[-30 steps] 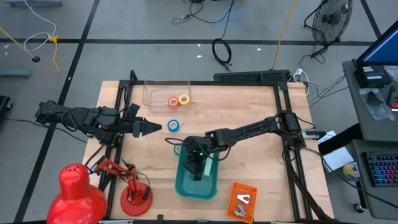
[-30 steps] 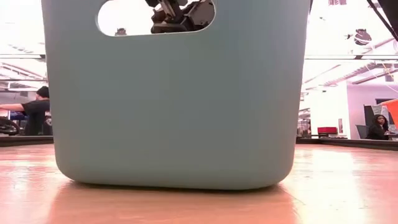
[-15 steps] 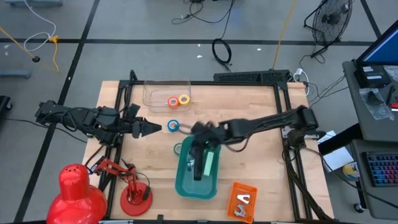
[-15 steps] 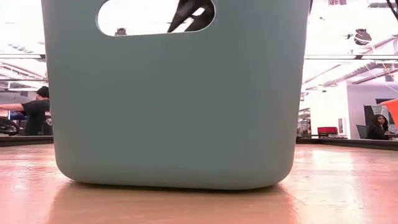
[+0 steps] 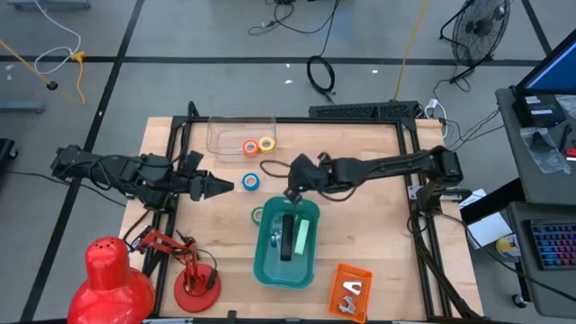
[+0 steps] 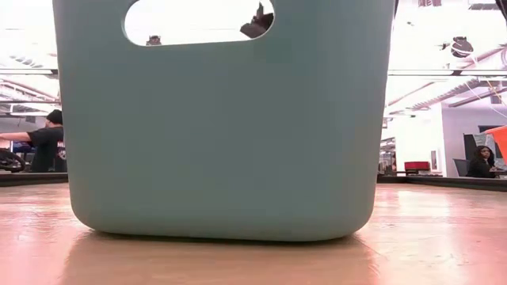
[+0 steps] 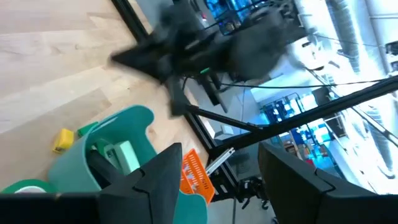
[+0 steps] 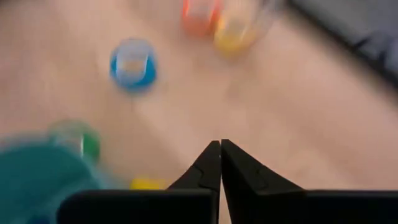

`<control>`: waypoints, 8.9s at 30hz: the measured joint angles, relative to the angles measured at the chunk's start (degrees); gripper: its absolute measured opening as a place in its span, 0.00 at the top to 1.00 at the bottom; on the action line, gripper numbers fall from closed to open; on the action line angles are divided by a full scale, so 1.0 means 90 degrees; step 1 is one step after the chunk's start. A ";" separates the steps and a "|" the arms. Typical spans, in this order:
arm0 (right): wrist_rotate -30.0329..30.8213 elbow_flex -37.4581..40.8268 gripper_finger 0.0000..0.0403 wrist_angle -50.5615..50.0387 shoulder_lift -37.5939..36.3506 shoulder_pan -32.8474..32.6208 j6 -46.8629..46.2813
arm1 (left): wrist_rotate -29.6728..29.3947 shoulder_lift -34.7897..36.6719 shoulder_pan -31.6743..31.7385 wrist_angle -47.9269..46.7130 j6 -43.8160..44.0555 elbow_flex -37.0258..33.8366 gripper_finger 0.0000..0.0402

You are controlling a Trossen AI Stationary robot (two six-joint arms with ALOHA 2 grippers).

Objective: Pick and place Stapler, Stapler remover, tape
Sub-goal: Adjust the green bin, then put the blue tape into the transparent bin, then put the green stapler into the green bin

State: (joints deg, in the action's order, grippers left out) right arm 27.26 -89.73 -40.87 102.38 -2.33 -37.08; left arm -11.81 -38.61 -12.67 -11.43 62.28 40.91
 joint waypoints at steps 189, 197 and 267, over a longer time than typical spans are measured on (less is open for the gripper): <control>-0.1539 0.1088 0.68 0.1001 -0.3457 -0.0559 0.1382 | 0.1911 -0.5749 0.2931 -0.5132 -0.3945 0.4342 0.82; -0.1539 0.1088 0.68 0.0650 -0.3457 -0.0272 0.1367 | 0.1674 -0.5814 0.2212 -0.3868 -0.2788 0.3271 0.68; -0.5173 0.3004 0.68 0.3094 0.0051 0.0795 0.2550 | 0.2548 -0.5089 0.3257 -0.2785 -0.4580 0.2426 0.55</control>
State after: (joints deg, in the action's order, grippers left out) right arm -19.30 -62.70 -13.02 102.84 4.83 -14.13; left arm 11.13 -84.41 16.64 -36.50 21.06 62.74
